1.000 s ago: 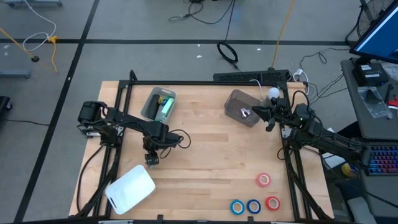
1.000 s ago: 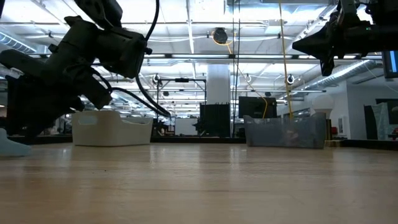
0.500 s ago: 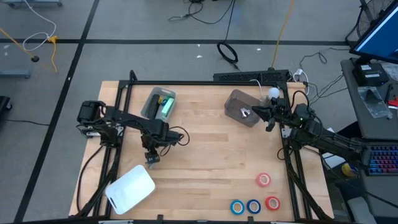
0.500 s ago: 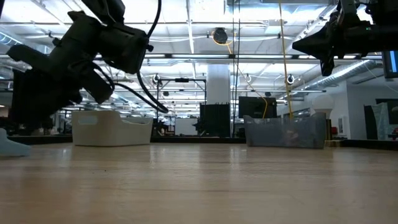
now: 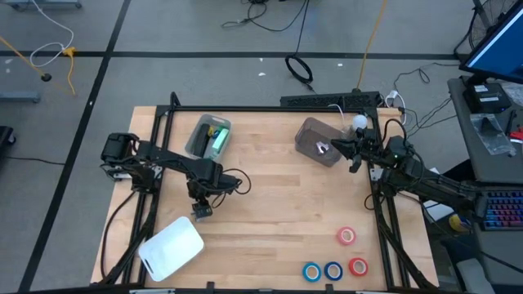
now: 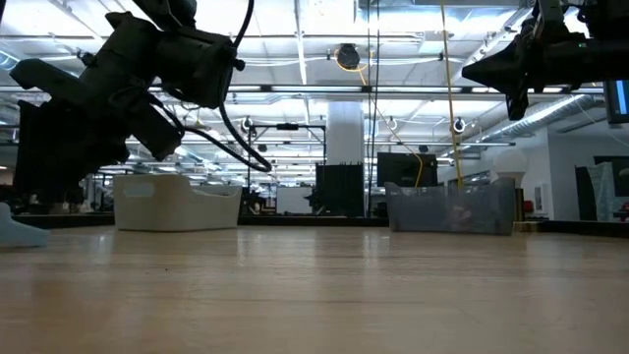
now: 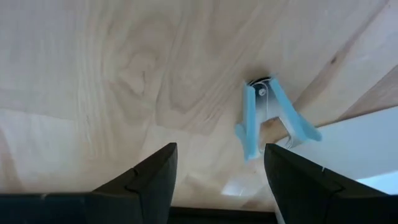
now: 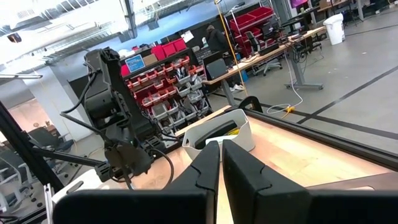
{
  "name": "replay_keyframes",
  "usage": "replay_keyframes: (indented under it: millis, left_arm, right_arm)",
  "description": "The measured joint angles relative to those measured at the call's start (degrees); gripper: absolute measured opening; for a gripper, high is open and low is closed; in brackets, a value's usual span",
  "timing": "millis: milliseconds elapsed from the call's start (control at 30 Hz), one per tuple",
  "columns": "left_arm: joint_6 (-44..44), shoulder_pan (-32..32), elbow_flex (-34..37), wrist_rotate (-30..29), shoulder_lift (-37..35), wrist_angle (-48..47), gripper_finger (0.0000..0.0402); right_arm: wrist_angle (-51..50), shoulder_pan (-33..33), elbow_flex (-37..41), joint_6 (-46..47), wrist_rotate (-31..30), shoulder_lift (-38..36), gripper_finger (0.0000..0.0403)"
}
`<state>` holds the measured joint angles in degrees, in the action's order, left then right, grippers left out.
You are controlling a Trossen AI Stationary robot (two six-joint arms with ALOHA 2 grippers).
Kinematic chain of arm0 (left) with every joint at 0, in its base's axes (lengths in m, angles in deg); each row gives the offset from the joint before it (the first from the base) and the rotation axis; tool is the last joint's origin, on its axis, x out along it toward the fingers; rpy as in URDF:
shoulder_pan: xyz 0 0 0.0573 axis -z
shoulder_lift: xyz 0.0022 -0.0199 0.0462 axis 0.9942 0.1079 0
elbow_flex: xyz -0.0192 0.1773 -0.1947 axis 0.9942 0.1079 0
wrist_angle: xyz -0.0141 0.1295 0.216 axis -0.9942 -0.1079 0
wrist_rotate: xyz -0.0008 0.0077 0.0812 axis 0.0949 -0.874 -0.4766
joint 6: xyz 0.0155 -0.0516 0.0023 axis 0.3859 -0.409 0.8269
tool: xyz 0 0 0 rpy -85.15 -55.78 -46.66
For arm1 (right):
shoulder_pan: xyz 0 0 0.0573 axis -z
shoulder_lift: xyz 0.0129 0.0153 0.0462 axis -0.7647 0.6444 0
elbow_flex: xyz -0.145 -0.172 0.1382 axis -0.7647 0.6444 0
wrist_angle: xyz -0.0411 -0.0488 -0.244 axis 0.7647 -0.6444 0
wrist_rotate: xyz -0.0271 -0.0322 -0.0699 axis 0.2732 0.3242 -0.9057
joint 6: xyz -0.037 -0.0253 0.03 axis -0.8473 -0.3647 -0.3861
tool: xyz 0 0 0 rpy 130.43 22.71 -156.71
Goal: Pick and place Stapler, Stapler remover, tape
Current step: Put the blue staple remover into the black bin
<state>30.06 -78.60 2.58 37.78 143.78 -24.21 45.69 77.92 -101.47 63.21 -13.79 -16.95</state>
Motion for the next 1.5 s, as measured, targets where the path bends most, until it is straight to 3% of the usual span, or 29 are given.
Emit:
replay_keyframes:
  millis: [333, 600, 1500]
  left_arm:
    - [-1.7, 0.88, 3.4, 0.0, 0.02, 0.23, 0.0241]
    - [-1.7, 0.88, 3.47, -0.02, 0.02, 4.15, 0.0241]
    - [-1.06, 0.95, 3.49, 2.05, 0.04, 2.52, 0.0241]
  right_arm:
    - [0.0, 0.01, 0.0, -0.39, 0.01, 0.0, 0.0011]
    - [0.0, -0.01, 0.0, -0.39, 0.01, 0.0, 0.0011]
    - [-0.02, -0.01, 0.0, -0.22, 0.04, 0.0, 0.0011]
